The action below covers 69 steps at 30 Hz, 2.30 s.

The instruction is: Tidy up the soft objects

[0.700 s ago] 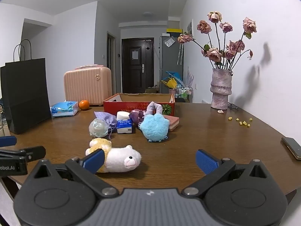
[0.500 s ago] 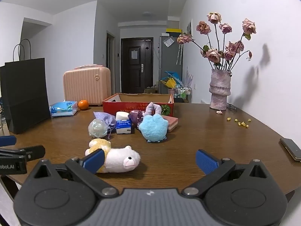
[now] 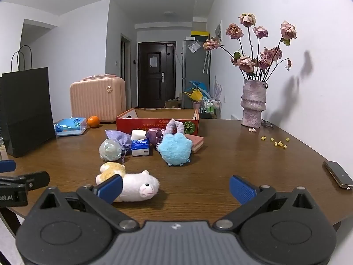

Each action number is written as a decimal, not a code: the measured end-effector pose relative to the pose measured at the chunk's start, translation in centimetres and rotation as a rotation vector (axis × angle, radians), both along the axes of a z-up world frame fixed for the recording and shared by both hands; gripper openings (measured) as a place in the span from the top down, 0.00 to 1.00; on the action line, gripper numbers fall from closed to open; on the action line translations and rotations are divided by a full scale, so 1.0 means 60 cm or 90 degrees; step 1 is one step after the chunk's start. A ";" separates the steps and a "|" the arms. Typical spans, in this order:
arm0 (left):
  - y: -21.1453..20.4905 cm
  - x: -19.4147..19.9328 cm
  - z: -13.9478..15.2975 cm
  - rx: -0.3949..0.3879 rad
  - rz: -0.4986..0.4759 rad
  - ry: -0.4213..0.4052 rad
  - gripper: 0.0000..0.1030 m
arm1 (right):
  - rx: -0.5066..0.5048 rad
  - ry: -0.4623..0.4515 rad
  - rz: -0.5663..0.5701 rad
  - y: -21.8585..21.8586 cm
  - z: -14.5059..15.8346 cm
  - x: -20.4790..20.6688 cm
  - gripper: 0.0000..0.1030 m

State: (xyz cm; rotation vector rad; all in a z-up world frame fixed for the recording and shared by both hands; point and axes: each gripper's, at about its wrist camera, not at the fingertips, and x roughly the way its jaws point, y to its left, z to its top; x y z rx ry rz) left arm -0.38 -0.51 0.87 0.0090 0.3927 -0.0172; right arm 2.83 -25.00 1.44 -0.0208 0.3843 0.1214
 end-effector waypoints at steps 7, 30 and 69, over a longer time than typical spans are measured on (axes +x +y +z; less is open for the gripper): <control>0.001 0.000 0.000 0.000 -0.001 0.000 0.00 | -0.003 0.001 0.002 0.001 0.000 -0.001 0.00; 0.001 -0.003 0.001 0.001 -0.001 -0.003 0.00 | -0.006 0.000 0.005 0.005 -0.001 -0.006 0.00; -0.001 -0.002 -0.008 0.003 -0.005 0.002 0.00 | -0.010 -0.001 0.007 0.010 -0.003 -0.007 0.00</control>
